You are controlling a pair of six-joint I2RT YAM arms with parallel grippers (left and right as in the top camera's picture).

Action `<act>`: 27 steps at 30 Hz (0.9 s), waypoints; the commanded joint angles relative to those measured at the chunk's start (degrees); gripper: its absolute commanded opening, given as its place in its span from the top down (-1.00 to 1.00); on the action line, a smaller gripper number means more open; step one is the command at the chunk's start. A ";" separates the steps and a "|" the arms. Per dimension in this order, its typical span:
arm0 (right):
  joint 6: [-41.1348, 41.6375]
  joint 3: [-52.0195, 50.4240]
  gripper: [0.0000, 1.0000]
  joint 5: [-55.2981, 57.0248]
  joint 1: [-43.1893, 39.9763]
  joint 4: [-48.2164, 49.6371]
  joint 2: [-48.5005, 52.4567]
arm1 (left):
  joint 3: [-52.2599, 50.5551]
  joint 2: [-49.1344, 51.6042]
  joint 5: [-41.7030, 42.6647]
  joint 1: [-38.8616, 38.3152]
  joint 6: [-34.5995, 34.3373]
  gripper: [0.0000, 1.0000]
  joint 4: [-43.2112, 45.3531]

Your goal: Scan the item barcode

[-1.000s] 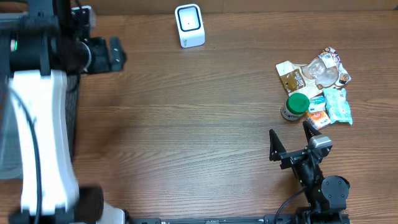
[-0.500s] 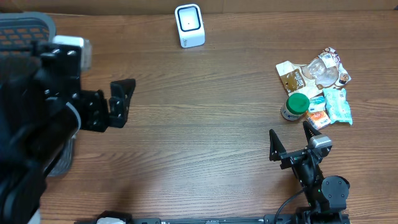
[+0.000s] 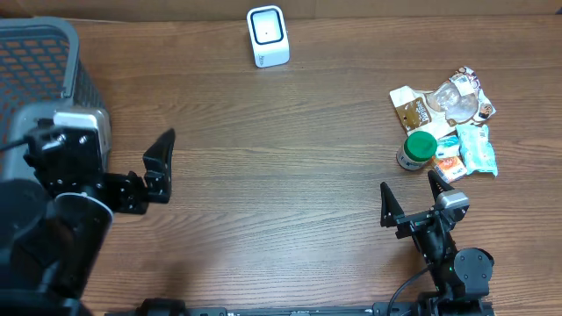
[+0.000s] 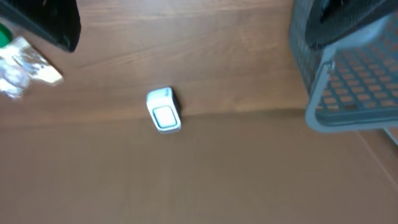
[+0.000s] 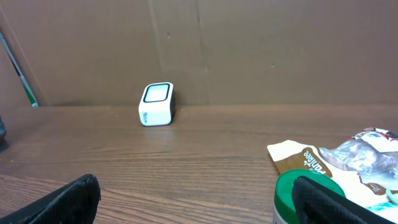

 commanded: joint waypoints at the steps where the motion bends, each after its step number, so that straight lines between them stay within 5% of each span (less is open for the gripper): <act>1: 0.24 -0.59 -1.00 -0.31 0.28 0.35 -0.57 | -12.50 -6.12 -0.72 1.92 1.75 -0.99 8.55; 14: 0.26 -0.59 -1.00 -0.31 0.28 0.35 -0.57 | -60.63 -34.82 -0.68 2.14 6.82 -0.99 53.22; 21: 0.24 -0.59 -1.00 -0.31 0.28 0.35 -0.57 | -76.74 -48.35 0.13 3.48 8.39 -0.99 58.71; 27: 0.24 -0.59 -1.00 -0.31 0.28 0.35 -0.57 | -83.01 -48.74 0.68 5.05 11.69 -1.00 60.35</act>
